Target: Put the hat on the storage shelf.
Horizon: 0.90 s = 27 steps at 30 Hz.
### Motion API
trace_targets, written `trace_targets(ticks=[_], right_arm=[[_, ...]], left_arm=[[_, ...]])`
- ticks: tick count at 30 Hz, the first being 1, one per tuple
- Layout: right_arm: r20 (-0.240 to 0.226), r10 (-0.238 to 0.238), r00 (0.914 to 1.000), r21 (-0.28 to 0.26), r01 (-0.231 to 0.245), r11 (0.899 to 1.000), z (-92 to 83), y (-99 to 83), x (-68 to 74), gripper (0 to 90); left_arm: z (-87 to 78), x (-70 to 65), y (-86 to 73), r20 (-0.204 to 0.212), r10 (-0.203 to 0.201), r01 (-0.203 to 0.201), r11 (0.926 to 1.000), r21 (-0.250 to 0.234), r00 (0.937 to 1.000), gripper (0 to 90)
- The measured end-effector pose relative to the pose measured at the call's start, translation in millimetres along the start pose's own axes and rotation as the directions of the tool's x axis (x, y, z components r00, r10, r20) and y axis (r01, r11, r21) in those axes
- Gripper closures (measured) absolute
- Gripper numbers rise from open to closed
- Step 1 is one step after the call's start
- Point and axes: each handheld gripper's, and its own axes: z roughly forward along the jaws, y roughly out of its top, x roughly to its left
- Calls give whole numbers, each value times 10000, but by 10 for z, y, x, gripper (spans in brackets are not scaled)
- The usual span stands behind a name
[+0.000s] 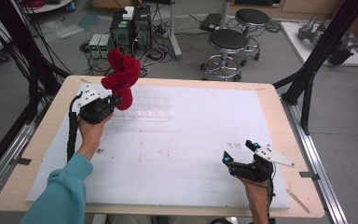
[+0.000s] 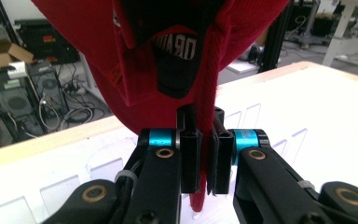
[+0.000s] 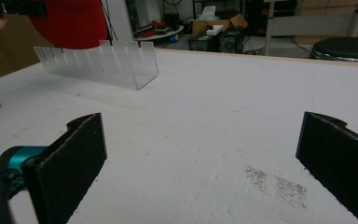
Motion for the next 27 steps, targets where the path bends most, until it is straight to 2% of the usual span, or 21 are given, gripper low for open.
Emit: trace_targets(ticks=[2, 3, 4, 11, 16, 20, 21, 24, 27], right_arm=[[-41, -17, 10000, -61, 17, 10000, 0, -14, 19, 4], [-54, -24, 10000, -100, 24, 9999, 2, -22, 30, 5], [-65, -30, 10000, -131, 29, 9999, 3, -33, 40, 4], [-48, -298, 9995, -561, 295, 9980, 31, -160, 32, 4], [27, -317, 9995, -936, 318, 9951, 84, -230, 23, 4], [48, -252, 9997, -900, 256, 9956, 137, -252, 14, 4], [51, -244, 9997, -848, 248, 9961, 166, -261, 4, 4], [80, -177, 9998, -799, 183, 9966, 204, -273, -6, 4], [101, -192, 9998, -793, 200, 9967, 219, -267, -13, 4]], left_arm=[[-4, 7, -1, 2, -219, 219, 9998, 6, 9998, 853], [-7, 8, -1, 9, -205, 205, 9998, 14, 9998, 853], [-12, 5, 3, 61, -58, 58, 10000, 38, 10000, 854], [-23, 23, 2, 346, 111, -109, 9999, -48, 9993, 853], [-35, 51, -2, 601, 278, -277, 9996, -25, 9978, 854], [-36, 109, 7, 766, 218, -220, 9998, 24, 9968, 854], [-31, 137, 54, 901, 404, -431, 9987, 283, 9951, 854], [-13, 142, 102, 1079, 587, -646, 9966, 520, 9924, 854], [1, 145, 96, 1165, 489, -547, 9974, 470, 9920, 854]])
